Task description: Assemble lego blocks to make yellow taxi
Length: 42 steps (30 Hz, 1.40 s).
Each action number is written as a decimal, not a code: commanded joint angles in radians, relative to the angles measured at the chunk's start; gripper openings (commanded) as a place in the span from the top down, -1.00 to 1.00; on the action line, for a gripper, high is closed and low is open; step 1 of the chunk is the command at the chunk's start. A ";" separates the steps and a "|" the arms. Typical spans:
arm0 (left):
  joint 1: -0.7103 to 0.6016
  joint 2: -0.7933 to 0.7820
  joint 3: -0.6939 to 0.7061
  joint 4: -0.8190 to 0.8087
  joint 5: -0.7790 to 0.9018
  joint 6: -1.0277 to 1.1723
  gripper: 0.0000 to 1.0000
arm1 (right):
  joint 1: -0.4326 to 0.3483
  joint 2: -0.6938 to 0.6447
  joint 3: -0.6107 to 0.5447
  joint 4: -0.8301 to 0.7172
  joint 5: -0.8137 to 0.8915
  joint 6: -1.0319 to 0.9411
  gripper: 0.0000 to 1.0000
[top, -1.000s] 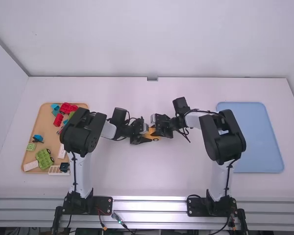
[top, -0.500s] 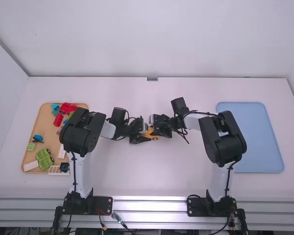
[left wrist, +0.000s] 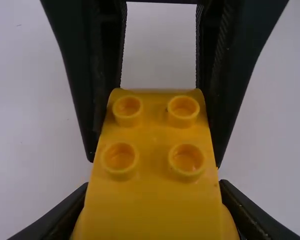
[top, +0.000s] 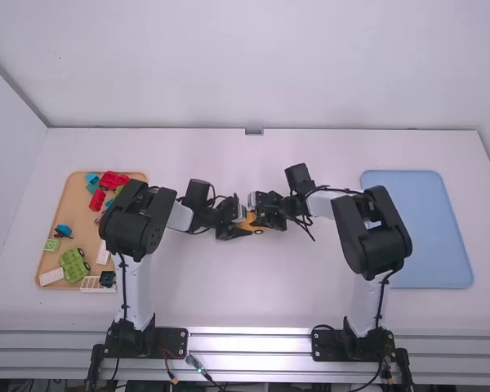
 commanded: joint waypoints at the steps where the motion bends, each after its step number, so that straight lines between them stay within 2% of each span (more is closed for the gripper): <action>1: -0.018 0.021 0.005 -0.003 0.003 0.005 0.49 | 0.027 0.004 -0.031 -0.011 0.092 -0.005 0.26; 4: -0.018 0.021 0.005 -0.004 0.003 0.005 0.49 | 0.027 0.002 -0.031 0.003 0.074 -0.005 0.04; 5: -0.017 0.021 0.005 -0.004 0.003 0.005 0.49 | 0.021 0.002 -0.030 0.008 0.061 -0.005 -0.10; 7: -0.017 0.021 0.005 -0.006 0.003 0.005 0.48 | 0.013 0.002 -0.030 0.018 0.039 -0.004 -0.17; 8: -0.017 0.021 0.005 -0.006 0.003 0.005 0.49 | 0.008 0.002 -0.030 0.023 0.018 -0.005 -0.28; 9: -0.017 0.021 0.005 -0.007 0.003 0.005 0.48 | -0.005 -0.003 -0.030 0.030 -0.019 -0.005 -0.54; 15: -0.017 0.021 0.005 -0.008 0.003 0.005 0.45 | -0.094 -0.078 -0.030 0.036 -0.230 -0.008 -0.80; 16: -0.017 0.021 0.005 -0.008 0.003 0.005 0.36 | -0.115 -0.097 -0.030 0.034 -0.271 -0.007 -0.81; 17: -0.017 0.021 0.005 -0.011 0.003 0.005 0.04 | -0.133 -0.112 -0.031 0.023 -0.296 -0.008 -0.83; 18: -0.017 0.021 0.005 -0.012 0.002 0.004 -0.17 | -0.147 -0.122 -0.031 0.013 -0.306 -0.009 -0.84; 19: -0.017 0.021 0.005 -0.016 0.002 0.003 -0.62 | -0.166 -0.133 -0.031 -0.003 -0.310 -0.008 -0.85; 20: -0.017 0.020 0.005 -0.018 -0.007 -0.011 -0.93 | -0.183 -0.134 -0.031 -0.016 -0.306 -0.008 -0.92; 21: -0.017 0.019 0.005 -0.016 -0.016 -0.028 -0.98 | -0.195 -0.133 -0.031 -0.024 -0.301 -0.007 -0.93; 23: -0.017 0.006 0.005 -0.024 -0.074 -0.076 -0.98 | -0.214 -0.119 -0.041 -0.043 -0.287 -0.005 -1.00; 25: -0.016 -0.023 0.005 -0.077 -0.105 -0.055 -0.98 | -0.221 -0.100 -0.064 -0.029 -0.292 -0.011 -0.98; 29: -0.016 -0.135 0.005 -0.237 -0.120 0.026 -0.98 | -0.210 -0.031 -0.112 0.078 -0.297 0.034 -0.98; 35: 0.017 -0.365 0.005 -0.428 -0.253 0.031 -0.98 | -0.140 0.088 -0.108 0.237 -0.275 0.150 -0.98; 37: 0.048 -0.473 0.005 -0.469 -0.263 -0.024 -0.98 | -0.099 0.098 -0.109 0.289 -0.216 0.187 -0.98; 41: 0.098 -0.554 0.005 -0.483 -0.257 -0.129 -0.98 | -0.054 0.098 -0.108 0.331 -0.138 0.248 -0.98; 42: 0.135 -0.592 0.005 -0.484 -0.260 -0.206 -0.98 | -0.023 0.098 -0.108 0.353 -0.089 0.274 -0.98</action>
